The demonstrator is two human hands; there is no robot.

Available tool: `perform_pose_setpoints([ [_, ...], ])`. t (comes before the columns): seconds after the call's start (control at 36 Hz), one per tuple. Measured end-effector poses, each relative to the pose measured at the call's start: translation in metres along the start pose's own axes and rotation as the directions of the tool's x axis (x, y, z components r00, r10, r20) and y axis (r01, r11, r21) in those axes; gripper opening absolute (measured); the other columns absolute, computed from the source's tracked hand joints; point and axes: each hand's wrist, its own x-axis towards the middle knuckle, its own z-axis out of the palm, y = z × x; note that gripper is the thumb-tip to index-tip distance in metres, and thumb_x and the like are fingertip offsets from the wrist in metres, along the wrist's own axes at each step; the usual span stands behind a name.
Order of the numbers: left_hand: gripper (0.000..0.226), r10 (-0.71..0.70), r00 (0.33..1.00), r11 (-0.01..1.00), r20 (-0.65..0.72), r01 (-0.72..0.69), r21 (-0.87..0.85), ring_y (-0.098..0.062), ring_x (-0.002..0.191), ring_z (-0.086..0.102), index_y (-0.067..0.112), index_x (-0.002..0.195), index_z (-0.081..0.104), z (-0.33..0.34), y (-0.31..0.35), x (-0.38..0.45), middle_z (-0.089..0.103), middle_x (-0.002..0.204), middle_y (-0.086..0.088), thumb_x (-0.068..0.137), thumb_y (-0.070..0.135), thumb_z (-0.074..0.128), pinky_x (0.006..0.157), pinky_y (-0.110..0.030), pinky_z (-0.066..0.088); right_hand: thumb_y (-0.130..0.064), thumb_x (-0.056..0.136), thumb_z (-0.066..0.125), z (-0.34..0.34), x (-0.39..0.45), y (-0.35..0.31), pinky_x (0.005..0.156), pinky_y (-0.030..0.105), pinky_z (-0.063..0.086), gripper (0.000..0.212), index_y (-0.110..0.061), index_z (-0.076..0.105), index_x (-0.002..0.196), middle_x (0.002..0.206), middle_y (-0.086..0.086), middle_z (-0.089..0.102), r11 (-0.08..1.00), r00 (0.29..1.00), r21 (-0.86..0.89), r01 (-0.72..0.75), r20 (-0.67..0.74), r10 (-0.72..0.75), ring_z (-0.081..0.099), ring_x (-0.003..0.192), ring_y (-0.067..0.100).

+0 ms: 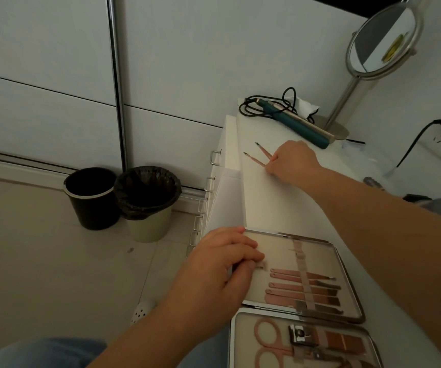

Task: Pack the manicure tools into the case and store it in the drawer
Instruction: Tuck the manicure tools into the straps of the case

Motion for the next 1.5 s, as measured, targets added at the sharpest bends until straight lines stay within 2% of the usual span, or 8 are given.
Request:
perform_pose_setpoints([
  [0.14, 0.024, 0.0, 1.0, 1.0, 0.016, -0.001, 0.015, 0.008, 0.118, 0.039, 0.024, 0.091, 0.072, -0.001, 0.0, 0.0, 0.059, 0.099, 0.025, 0.081, 0.026, 0.05, 0.097, -0.007, 0.028, -0.033, 0.08, 0.058, -0.005, -0.012, -0.002, 0.079, 0.036, 0.049, 0.029, -0.008, 0.069, 0.089, 0.083, 0.006, 0.06, 0.996, 0.995, -0.065, 0.063, -0.068, -0.068, 0.056, 0.086, 0.023],
  [0.31, 0.023, -0.002, 1.0, 0.999, 0.03, 0.001, 0.041, 0.009, 0.116, 0.041, 0.025, 0.089, 0.072, -0.002, 0.002, 0.001, 0.057, 0.097, 0.027, 0.079, 0.027, 0.051, 0.096, -0.004, 0.027, -0.03, 0.083, 0.056, -0.018, -0.066, 0.009, 0.049, 0.022, 0.04, 0.015, -0.019, 0.067, 0.08, 0.067, -0.004, 0.059, 0.931, 0.997, 0.362, 0.047, -0.08, -0.02, 0.055, 0.06, 0.01],
  [0.58, 0.019, -0.096, 0.994, 0.988, 0.048, 0.09, 0.123, 0.008, 0.101, 0.048, 0.036, 0.096, 0.065, -0.007, 0.017, 0.008, 0.05, 0.095, 0.033, 0.079, 0.03, 0.063, 0.086, -0.007, 0.032, -0.027, 0.08, 0.059, -0.026, -0.224, 0.063, 0.05, 0.01, 0.05, 0.01, -0.031, 0.058, 0.071, 0.07, -0.011, 0.066, 0.75, 0.999, 0.66, 0.04, -0.018, -0.038, 0.062, 0.068, -0.002],
  [0.75, 0.028, -0.003, 1.0, 0.987, 0.03, -0.002, 0.16, 0.025, 0.096, 0.041, 0.041, 0.106, 0.06, -0.004, 0.04, 0.012, 0.05, 0.09, 0.039, 0.08, 0.048, 0.054, 0.075, -0.002, 0.035, -0.02, 0.078, 0.06, -0.029, -0.252, 0.079, 0.054, 0.016, 0.052, 0.012, -0.026, 0.06, 0.067, 0.073, -0.021, 0.065, 0.755, 0.997, 0.651, 0.073, -0.021, -0.079, 0.061, 0.063, 0.002],
  [0.89, 0.006, 0.006, 0.99, 0.993, 0.142, -0.023, 0.12, 0.017, 0.087, 0.051, 0.052, 0.075, 0.058, 0.003, 0.06, 0.014, 0.057, 0.091, 0.04, 0.076, 0.05, 0.053, 0.073, -0.001, 0.038, -0.027, 0.073, 0.057, -0.029, -0.252, 0.077, 0.055, 0.023, 0.05, 0.008, -0.025, 0.061, 0.067, 0.073, -0.01, 0.064, 0.728, 0.988, 0.669, 0.148, -0.071, -0.135, 0.059, 0.064, 0.011],
  [1.08, 0.018, -0.01, 0.98, 0.984, 0.197, -0.025, 0.174, 0.015, 0.078, 0.052, 0.048, 0.063, 0.057, 0.007, 0.059, 0.013, 0.053, 0.077, 0.047, 0.079, 0.04, 0.056, 0.064, -0.001, 0.036, -0.025, 0.08, 0.058, -0.015, -0.251, 0.08, 0.052, 0.013, 0.05, 0.011, -0.033, 0.061, 0.073, 0.072, -0.014, 0.066, 0.639, 0.991, 0.758, 0.129, -0.087, -0.097, 0.06, 0.064, 0.003],
  [1.28, 0.012, -0.01, 0.978, 0.976, 0.21, -0.036, 0.213, 0.014, 0.085, 0.049, 0.039, 0.072, 0.063, 0.017, 0.061, 0.016, 0.057, 0.07, 0.029, 0.082, 0.035, 0.058, 0.068, -0.001, 0.035, -0.019, 0.085, 0.054, -0.012, -0.25, 0.089, 0.059, 0.004, 0.045, 0.023, -0.041, 0.057, 0.079, 0.086, -0.028, 0.062, 0.653, 0.978, 0.731, 0.201, -0.19, -0.088, 0.058, 0.079, -0.006],
  [1.5, 0.019, -0.04, 0.972, 0.907, 0.23, -0.061, 0.416, -0.002, 0.101, 0.042, 0.034, 0.1, 0.065, 0.017, 0.045, 0.021, 0.051, 0.1, 0.018, 0.084, 0.033, 0.055, 0.087, -0.021, 0.035, -0.015, 0.09, 0.05, -0.007, -0.248, 0.11, 0.055, 0.001, 0.039, 0.025, -0.035, 0.057, 0.076, 0.075, -0.019, 0.06, 0.711, 0.986, 0.7, 0.069, -0.156, 0.058, 0.053, 0.072, -0.003],
])
